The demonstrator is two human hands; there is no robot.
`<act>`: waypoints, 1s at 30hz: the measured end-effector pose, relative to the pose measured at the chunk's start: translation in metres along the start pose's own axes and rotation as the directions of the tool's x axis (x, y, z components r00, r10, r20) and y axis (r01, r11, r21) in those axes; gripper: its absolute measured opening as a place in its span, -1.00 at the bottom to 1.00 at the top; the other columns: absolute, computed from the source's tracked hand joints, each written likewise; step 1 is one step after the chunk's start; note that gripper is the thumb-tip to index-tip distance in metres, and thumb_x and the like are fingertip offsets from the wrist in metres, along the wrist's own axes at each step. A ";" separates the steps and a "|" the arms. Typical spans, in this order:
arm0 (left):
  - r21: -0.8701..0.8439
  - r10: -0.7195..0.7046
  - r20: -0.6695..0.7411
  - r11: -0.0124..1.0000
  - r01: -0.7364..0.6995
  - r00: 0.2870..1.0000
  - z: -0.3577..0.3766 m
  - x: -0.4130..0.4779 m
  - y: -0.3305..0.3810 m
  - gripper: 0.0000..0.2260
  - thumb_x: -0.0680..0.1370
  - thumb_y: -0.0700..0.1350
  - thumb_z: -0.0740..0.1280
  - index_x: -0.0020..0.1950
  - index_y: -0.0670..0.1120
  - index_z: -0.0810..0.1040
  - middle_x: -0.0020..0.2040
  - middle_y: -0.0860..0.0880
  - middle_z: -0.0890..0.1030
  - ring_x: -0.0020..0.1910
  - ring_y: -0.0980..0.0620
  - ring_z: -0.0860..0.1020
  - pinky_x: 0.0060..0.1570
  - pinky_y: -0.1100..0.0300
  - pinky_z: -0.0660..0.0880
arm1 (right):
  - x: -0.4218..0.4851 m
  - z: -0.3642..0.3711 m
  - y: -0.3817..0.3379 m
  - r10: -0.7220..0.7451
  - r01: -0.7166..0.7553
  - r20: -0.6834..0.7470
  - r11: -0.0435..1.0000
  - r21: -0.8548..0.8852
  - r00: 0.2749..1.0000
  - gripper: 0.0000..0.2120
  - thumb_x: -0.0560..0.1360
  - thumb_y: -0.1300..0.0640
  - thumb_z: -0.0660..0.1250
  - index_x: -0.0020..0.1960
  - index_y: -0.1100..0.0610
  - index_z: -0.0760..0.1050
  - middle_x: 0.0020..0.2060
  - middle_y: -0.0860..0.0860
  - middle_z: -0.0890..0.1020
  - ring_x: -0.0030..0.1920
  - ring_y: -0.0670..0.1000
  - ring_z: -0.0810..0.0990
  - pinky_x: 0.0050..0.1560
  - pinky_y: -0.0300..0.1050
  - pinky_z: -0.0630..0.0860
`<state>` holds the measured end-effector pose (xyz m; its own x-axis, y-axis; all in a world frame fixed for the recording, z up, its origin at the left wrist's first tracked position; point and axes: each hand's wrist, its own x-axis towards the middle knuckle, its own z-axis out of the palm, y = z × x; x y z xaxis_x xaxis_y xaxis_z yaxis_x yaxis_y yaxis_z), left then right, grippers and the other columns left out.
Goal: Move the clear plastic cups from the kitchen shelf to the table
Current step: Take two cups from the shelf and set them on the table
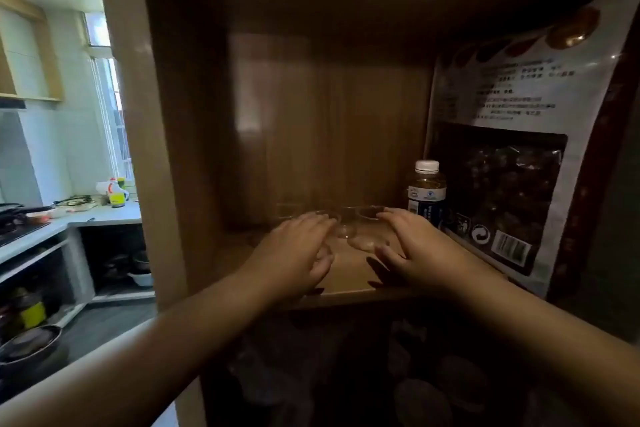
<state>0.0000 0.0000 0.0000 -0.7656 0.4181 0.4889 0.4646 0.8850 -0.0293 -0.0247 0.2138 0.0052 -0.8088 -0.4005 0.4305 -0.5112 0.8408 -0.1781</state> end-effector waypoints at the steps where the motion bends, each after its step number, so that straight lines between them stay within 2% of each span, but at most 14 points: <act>1: 0.009 0.004 -0.019 1.000 -0.004 1.000 0.002 0.004 -0.001 -0.50 0.55 0.03 0.18 0.47 -0.02 0.19 0.47 0.01 0.28 0.43 0.07 0.18 0.35 0.22 0.09 | 0.006 0.003 0.003 -0.011 0.011 -0.015 1.000 0.001 1.000 -0.48 0.52 -0.06 0.22 0.42 0.01 0.18 0.43 -0.02 0.28 0.40 -0.03 0.22 0.32 -0.10 0.23; 7: -0.025 -0.028 -0.085 0.999 0.026 0.996 0.020 0.018 -0.009 -0.55 0.53 0.00 0.21 0.40 -0.02 0.30 0.37 0.01 0.41 0.35 0.06 0.30 0.29 0.16 0.24 | 0.034 0.019 0.020 0.004 -0.002 -0.060 0.999 0.046 0.998 -0.56 0.51 -0.01 0.23 0.36 0.00 0.28 0.30 -0.03 0.43 0.27 -0.04 0.38 0.14 -0.14 0.38; 10: -0.015 -0.024 -0.122 1.000 0.022 0.992 0.026 0.020 -0.011 -0.57 0.53 -0.03 0.21 0.39 -0.02 0.31 0.32 0.01 0.45 0.31 0.07 0.33 0.24 0.20 0.27 | 0.040 0.026 0.025 -0.020 0.022 -0.127 1.000 0.018 0.992 -0.62 0.51 0.01 0.23 0.30 0.03 0.35 0.18 -0.01 0.50 0.16 -0.05 0.44 0.04 -0.17 0.44; 17: -0.053 -0.077 -0.143 0.996 0.070 0.987 0.027 0.024 -0.011 -0.69 0.53 -0.09 0.23 0.28 -0.02 0.42 0.16 0.02 0.54 0.15 0.08 0.42 0.07 0.25 0.35 | 0.042 0.032 0.028 -0.086 0.086 -0.205 0.996 -0.010 0.975 -0.82 0.48 0.09 0.27 0.08 0.01 0.46 -0.05 -0.05 0.53 -0.03 -0.06 0.44 -0.12 -0.18 0.46; 22: -0.042 -0.083 -0.111 0.996 0.079 0.990 0.021 0.018 -0.006 -0.82 0.53 -0.09 0.22 0.10 -0.01 0.52 0.04 0.04 0.59 0.03 0.10 0.46 -0.07 0.19 0.46 | 0.033 0.027 0.026 -0.157 0.147 -0.193 0.987 -0.064 0.969 -0.82 0.45 0.13 0.32 0.05 0.00 0.47 -0.03 -0.07 0.53 -0.06 -0.11 0.39 -0.17 -0.24 0.37; 25: -0.039 -0.085 -0.128 0.996 0.080 0.988 0.013 0.012 -0.002 -0.84 0.53 -0.09 0.23 0.07 -0.02 0.53 -0.01 0.04 0.59 -0.02 0.11 0.47 -0.14 0.21 0.46 | 0.022 0.019 0.020 -0.221 0.205 -0.249 0.975 -0.088 0.943 -0.90 0.48 0.15 0.29 -0.01 0.03 0.48 -0.08 -0.05 0.54 -0.11 -0.10 0.36 -0.25 -0.27 0.32; 27: -0.033 -0.061 -0.154 0.998 0.057 0.986 0.006 0.006 0.002 -0.84 0.53 -0.09 0.23 0.06 -0.02 0.53 -0.02 0.04 0.59 -0.03 0.11 0.46 -0.17 0.22 0.43 | 0.013 0.012 0.013 -0.263 0.247 -0.280 0.965 -0.092 0.923 -0.93 0.49 0.15 0.26 -0.04 0.06 0.49 -0.10 -0.02 0.56 -0.13 -0.07 0.38 -0.26 -0.22 0.37; 30: -0.015 -0.018 -0.210 1.000 0.016 0.977 -0.009 -0.011 0.006 -0.86 0.52 -0.10 0.25 0.05 -0.02 0.53 -0.05 0.04 0.60 -0.06 0.11 0.45 -0.20 0.27 0.37 | 0.001 0.005 -0.005 -0.310 0.295 -0.313 0.951 -0.094 0.898 -0.90 0.50 0.14 0.23 -0.02 0.09 0.50 -0.10 0.00 0.57 -0.13 -0.07 0.39 -0.25 -0.22 0.37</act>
<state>0.0153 -0.0007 0.0020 -0.6633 0.3494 0.6618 0.4592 0.8883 -0.0088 -0.0241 0.2072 0.0016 -0.4767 -0.5061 0.7188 -0.6976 0.7153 0.0409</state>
